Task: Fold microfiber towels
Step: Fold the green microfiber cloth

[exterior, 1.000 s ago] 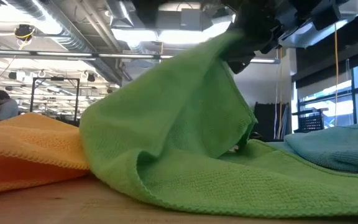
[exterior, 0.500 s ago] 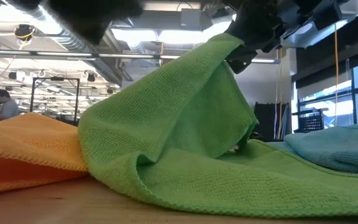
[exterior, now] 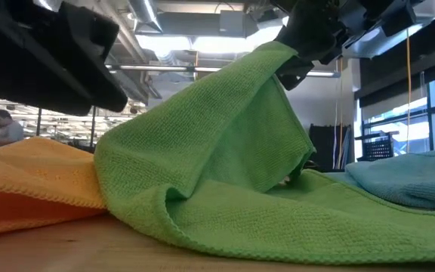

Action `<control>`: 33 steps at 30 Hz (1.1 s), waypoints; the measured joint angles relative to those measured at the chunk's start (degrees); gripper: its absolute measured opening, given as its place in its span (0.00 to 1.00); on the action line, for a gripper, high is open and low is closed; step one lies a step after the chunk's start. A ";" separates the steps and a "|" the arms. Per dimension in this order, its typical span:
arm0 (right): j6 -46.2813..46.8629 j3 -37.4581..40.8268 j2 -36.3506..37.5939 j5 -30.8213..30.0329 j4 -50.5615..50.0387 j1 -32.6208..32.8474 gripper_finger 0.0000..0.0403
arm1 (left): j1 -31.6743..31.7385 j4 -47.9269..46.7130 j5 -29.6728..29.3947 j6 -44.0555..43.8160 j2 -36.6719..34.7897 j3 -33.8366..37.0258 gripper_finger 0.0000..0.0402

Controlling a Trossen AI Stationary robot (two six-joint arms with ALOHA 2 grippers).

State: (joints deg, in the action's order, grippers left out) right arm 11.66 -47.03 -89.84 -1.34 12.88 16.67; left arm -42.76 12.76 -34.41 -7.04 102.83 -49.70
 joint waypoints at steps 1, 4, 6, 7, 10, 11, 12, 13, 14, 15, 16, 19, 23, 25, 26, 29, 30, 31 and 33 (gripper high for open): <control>0.02 0.00 0.00 0.00 -0.17 0.00 0.03 | 0.35 -0.48 0.08 1.23 0.00 -0.38 0.31; 0.03 0.00 0.00 0.00 -0.23 0.00 0.03 | 1.79 -0.80 0.79 5.71 0.00 -1.46 0.31; 0.04 0.00 0.00 0.00 -0.32 0.00 0.03 | 2.65 -1.33 2.27 7.56 0.00 -2.33 0.31; 0.04 0.00 0.00 0.00 -0.37 0.00 0.03 | 3.13 -2.23 3.32 7.75 0.00 -2.68 0.31; 0.04 -0.02 0.00 0.00 -0.37 0.00 0.03 | 3.87 -4.91 4.60 7.24 0.02 -2.98 0.31; 0.04 -0.02 0.00 0.00 -0.37 0.00 0.03 | 3.86 -4.81 4.61 7.20 0.02 -2.98 0.31; 0.04 -0.02 0.00 0.00 -0.37 0.00 0.03 | 3.84 -4.52 4.56 7.20 0.02 -2.98 0.31; 0.02 -0.02 0.00 0.00 -0.38 0.00 0.03 | 3.78 -4.33 4.57 7.22 0.02 -2.98 0.31; 0.02 -0.02 0.00 0.00 -0.43 0.00 0.03 | 3.72 -4.35 4.61 7.25 0.02 -2.98 0.31; 0.02 -0.02 0.00 0.00 -0.50 0.00 0.03 | 3.68 -4.36 4.66 7.25 0.02 -2.98 0.31; 0.02 -0.02 0.00 0.00 -0.54 0.00 0.03 | 3.64 -4.40 5.04 7.25 0.02 -2.98 0.31; 0.00 -0.02 0.00 0.00 -0.56 0.00 0.03 | 3.69 -4.25 5.93 7.24 1.40 -3.13 0.31; -0.02 -0.02 0.00 0.00 -0.54 0.02 0.03 | 3.72 -4.28 5.28 7.33 4.62 -2.99 0.31; -0.04 -0.02 0.00 0.00 -0.54 0.02 0.03 | 3.75 -4.15 3.74 7.27 5.58 -3.00 0.31; -0.04 -0.02 0.00 0.00 -0.54 0.02 0.03 | 3.75 -4.10 3.26 7.20 5.86 -3.00 0.31; -0.11 -0.02 0.00 0.02 -0.56 0.02 0.03 | 3.81 -4.07 1.48 7.14 6.00 -3.00 0.31; -0.12 -0.02 0.00 0.01 -0.56 0.02 0.03 | 3.90 -3.99 1.12 7.14 5.99 -3.00 0.31; -0.15 -0.02 0.00 0.02 -0.58 0.02 0.03 | 3.90 -4.04 0.77 7.13 5.99 -3.00 0.31; -0.15 -0.02 0.00 0.02 -0.59 0.02 0.03 | 3.90 -3.98 0.24 7.11 5.99 -3.00 0.31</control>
State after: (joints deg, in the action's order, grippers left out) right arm 11.51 -47.05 -89.84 -1.32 12.29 16.69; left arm -38.85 8.77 -34.18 0.08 108.81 -52.71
